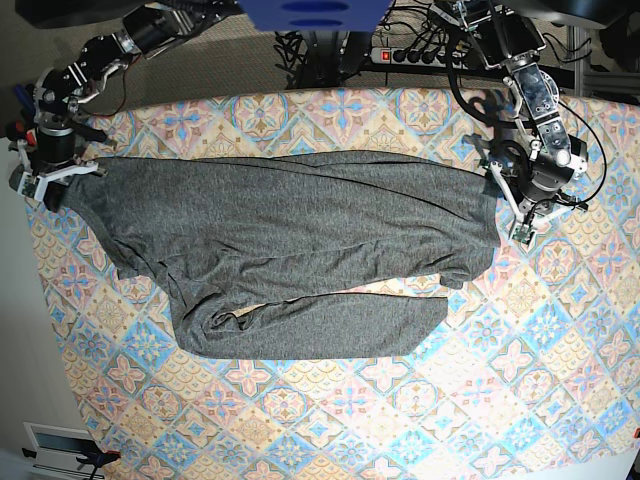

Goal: Layout the t-shirt on the table in an organized manner, then fold the t-shirt properly

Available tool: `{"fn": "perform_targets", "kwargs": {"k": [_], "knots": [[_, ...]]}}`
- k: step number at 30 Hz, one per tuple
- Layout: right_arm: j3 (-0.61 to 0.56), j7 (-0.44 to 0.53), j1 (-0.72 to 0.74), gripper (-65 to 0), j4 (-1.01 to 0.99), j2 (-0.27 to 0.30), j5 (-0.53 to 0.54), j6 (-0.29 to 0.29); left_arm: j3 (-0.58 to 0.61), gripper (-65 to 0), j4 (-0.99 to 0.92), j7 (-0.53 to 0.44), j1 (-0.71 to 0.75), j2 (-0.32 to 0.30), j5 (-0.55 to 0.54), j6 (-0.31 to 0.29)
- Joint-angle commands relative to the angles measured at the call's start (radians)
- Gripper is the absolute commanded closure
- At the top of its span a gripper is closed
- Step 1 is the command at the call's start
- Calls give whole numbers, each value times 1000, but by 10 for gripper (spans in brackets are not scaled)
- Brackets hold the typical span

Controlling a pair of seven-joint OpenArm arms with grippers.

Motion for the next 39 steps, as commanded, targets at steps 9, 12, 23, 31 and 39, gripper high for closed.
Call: {"fn": "perform_targets", "kwargs": {"k": [9,12,23,31,39], "knots": [[66,-30,7,-319,-6,14,134,1,-2,-24,18,-10,-10,-13,0,5],[72,-30,1,-299,-39,14,232,1,-2,-24,18,-8,-10,-13,0,5],[71,-31,7,-274,-150,14,254,20,-2,-24,18,-11,-12,-14,0,5],[72,-25,6,-274,-256,14,249,21,-2,-24,18,-11,-14,-14,0,5],[72,-20,7,-273,-293,14,247,21,-2,-24,18,-11,-15,-14,0,5]]}}
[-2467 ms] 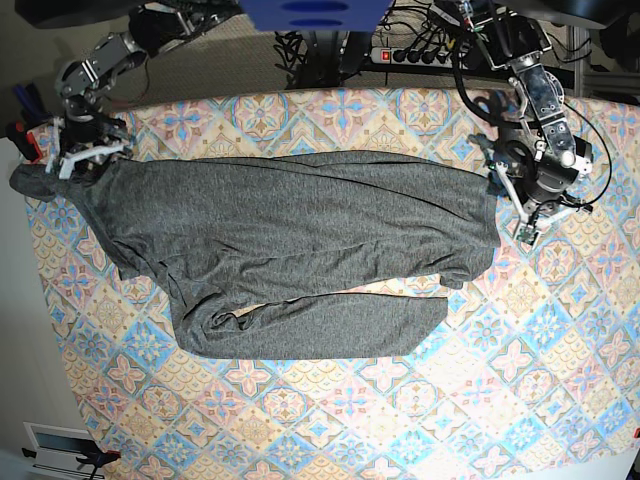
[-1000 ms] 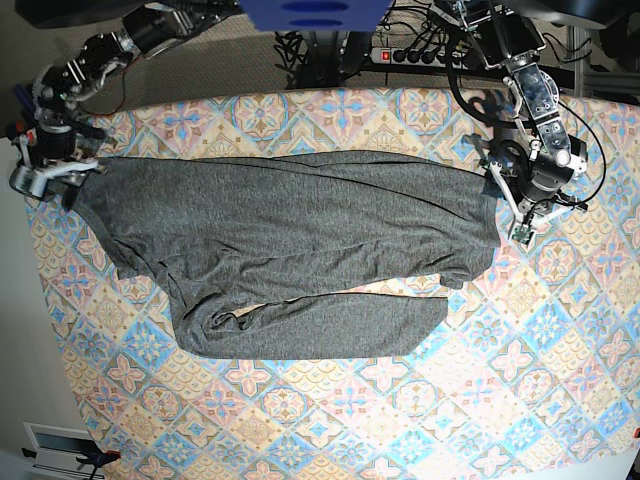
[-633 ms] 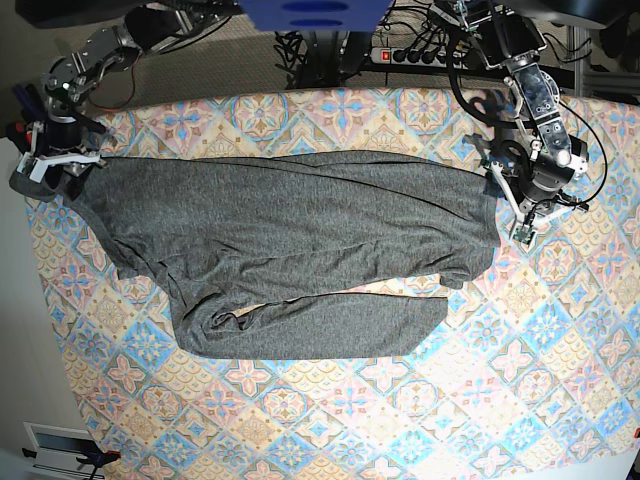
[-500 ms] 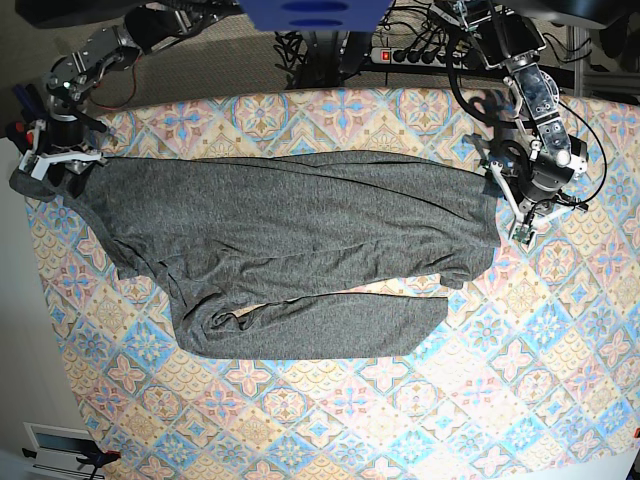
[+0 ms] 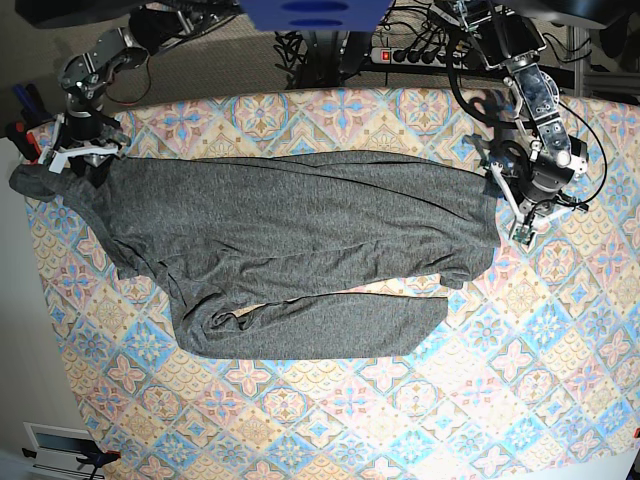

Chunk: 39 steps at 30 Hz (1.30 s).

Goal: Layout the t-shirt on the table in an organized manner, then fold the t-shirt properly

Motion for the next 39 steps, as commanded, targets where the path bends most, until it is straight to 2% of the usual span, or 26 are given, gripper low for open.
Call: {"fn": "perform_targets", "kwargs": {"k": [1,4,8,9,13,19,27,39], "knots": [[1,25,7,-273,15,14,17,7,-2,-24,18,-11,-12,-11,-3,5],[-9,25,7,-215,15,15,16,8,-2,-24,18,-11,-12,-11,-3,5],[-77,16,4,-25,20,67,22,8,-2,-24,18,-11,-13,-11,-3,5],[-77,16,7,0,24,70,17,8,-2,-24,18,-11,-13,-11,-3,5],[-77,16,1,0,61,72,16,8,-2,-24,18,-11,-13,-11,-3,5],[-77,16,0,0,278,70,14,7,-2,-24,18,-11,-15,-9,-5,5],[-81,15,-36,0,463,66,14,7,-5,-24,18,-13,-16,-9,-11,5],[-83,15,-37,0,483,66,14,7,18,-33,72,-5,-56,3,-13,5]]}}
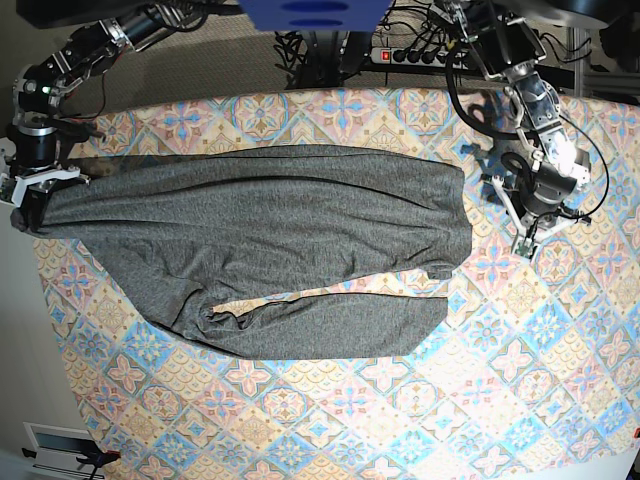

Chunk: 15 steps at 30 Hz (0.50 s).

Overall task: Layout the t-shirt on the table in an organized manner, then fold the t-shirt properly
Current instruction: 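Move the left gripper to the shirt edge and grasp it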

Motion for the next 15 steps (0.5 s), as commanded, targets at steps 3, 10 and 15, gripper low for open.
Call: {"fn": "perform_targets", "kwargs": {"k": [3,10,15], "knots": [[3,32,7,0,8,15,21,-5,0,-95,103,-24,8,39,-12,3],[-48,41,10,0,7,14,-111,-5,-4,-304,166,-26,95,105,-48,3],[-85,42,9,0,8,14,-160,-5,-121,-315,149,-27,123,153,-99,3]]}}
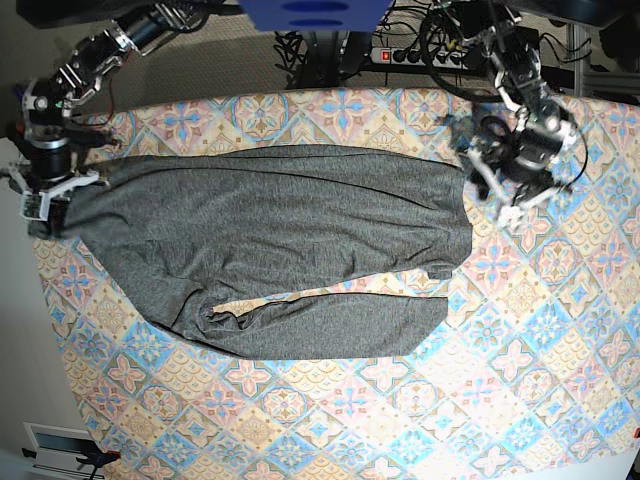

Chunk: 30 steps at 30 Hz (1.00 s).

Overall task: Layout the t-shirt on the table in an organized manner, then fold the t-shirt properly
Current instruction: 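Move the left gripper to the shirt edge and grasp it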

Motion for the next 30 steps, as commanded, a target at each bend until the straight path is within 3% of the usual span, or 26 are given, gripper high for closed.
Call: {"fn": "perform_targets", "kwargs": {"k": [1,9,19,30], "knots": [[8,25,3,0,19,17,10,-12,-27,-315,3,-18,-7,2,-6,2],[5,24,-9,0,19,17,8,-12,-44,-315,-163,-27,-10,7,-18,2],[5,25,-20,0,19,17,8,-12,2,-315,-307,-120,-26,41,-17,2],[5,25,-20,0,20,17,7,-12,143,-315,-272,-123,40,70,-21,2]]}}
